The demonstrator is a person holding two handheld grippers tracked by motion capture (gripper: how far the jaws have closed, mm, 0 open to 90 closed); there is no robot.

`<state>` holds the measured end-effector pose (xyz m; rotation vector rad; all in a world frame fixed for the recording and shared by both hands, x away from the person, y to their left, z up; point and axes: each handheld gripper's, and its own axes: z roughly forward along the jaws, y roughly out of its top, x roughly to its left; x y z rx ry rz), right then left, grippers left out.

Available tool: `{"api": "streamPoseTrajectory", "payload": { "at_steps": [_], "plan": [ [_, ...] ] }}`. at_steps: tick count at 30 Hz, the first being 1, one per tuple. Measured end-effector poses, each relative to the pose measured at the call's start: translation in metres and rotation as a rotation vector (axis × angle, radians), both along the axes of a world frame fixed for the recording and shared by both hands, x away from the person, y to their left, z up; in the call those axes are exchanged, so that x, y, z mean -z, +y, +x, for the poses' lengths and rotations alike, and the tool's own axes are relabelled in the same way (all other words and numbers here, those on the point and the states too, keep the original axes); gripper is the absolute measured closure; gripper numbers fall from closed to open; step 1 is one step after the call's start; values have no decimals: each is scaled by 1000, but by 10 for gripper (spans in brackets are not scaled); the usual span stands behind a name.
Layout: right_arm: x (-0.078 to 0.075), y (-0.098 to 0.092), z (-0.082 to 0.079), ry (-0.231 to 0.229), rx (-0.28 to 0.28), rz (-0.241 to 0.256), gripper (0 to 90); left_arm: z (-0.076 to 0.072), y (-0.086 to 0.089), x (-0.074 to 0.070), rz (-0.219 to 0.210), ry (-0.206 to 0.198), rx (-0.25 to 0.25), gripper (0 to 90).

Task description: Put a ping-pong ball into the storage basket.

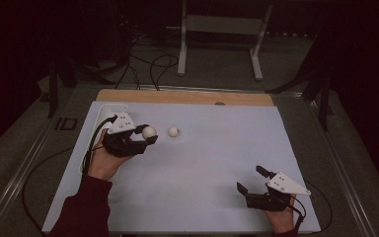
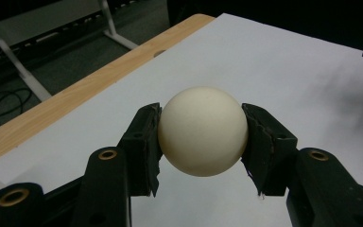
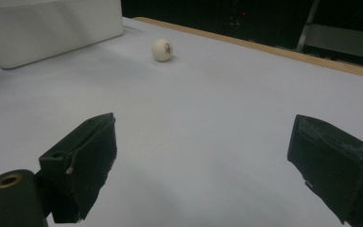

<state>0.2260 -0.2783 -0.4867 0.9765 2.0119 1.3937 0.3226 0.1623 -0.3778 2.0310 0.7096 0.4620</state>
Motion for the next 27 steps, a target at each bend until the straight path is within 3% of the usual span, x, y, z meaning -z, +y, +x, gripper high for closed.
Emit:
{"api": "streamPoseTrajectory", "payload": {
  "at_steps": [27],
  "plan": [
    [0,-1,0,-3,2,1,86,-1,16,1,4,3,-27,512]
  ]
}}
